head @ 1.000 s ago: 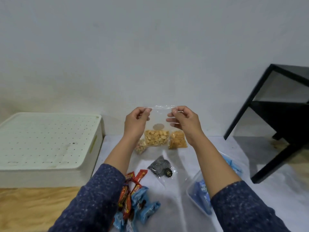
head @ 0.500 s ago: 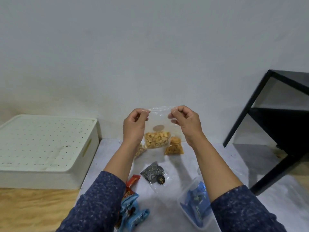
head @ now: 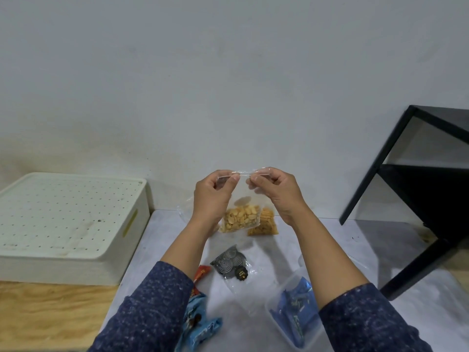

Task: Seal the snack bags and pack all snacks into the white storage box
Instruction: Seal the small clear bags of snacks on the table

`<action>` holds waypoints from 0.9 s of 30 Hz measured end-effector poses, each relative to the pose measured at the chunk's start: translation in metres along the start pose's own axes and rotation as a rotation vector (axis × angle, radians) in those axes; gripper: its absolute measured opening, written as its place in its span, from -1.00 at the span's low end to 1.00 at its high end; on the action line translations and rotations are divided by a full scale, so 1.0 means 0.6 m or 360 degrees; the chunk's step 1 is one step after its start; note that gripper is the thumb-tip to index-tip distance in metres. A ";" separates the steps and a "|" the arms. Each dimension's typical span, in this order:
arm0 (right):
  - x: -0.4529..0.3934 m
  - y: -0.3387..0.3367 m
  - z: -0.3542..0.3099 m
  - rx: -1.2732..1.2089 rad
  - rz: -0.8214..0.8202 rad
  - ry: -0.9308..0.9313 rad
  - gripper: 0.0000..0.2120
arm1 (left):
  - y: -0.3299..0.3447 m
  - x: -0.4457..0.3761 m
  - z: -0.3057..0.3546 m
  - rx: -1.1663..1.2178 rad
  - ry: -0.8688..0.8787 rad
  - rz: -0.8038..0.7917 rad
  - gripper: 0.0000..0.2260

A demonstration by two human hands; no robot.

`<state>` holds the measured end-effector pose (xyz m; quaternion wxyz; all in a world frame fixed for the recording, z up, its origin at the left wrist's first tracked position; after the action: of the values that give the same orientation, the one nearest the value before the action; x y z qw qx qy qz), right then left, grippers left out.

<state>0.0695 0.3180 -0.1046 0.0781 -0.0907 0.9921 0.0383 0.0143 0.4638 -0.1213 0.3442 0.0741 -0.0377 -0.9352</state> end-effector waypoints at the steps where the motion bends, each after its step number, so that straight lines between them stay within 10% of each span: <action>1: 0.001 0.000 0.000 0.0013 -0.0004 -0.0017 -0.88 | 0.002 0.001 0.000 -0.0022 0.0018 -0.0015 -0.95; 27: 0.013 0.035 -0.005 0.0211 -0.0036 -0.0161 -0.89 | -0.016 0.010 0.009 -0.0091 0.0004 -0.0137 -0.88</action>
<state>0.0574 0.3368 -0.1018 0.1343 -0.0945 0.9861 -0.0238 0.0026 0.4674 -0.1175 0.3057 0.0668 -0.0072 -0.9498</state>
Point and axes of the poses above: each hand's wrist, its own x-axis away from the middle knuckle, its own y-axis out of the palm, z = x × y, the point moved 5 cm from there along -x, towards the middle knuckle, and after that the axes turned 12 degrees about z, right-handed, at the moved point
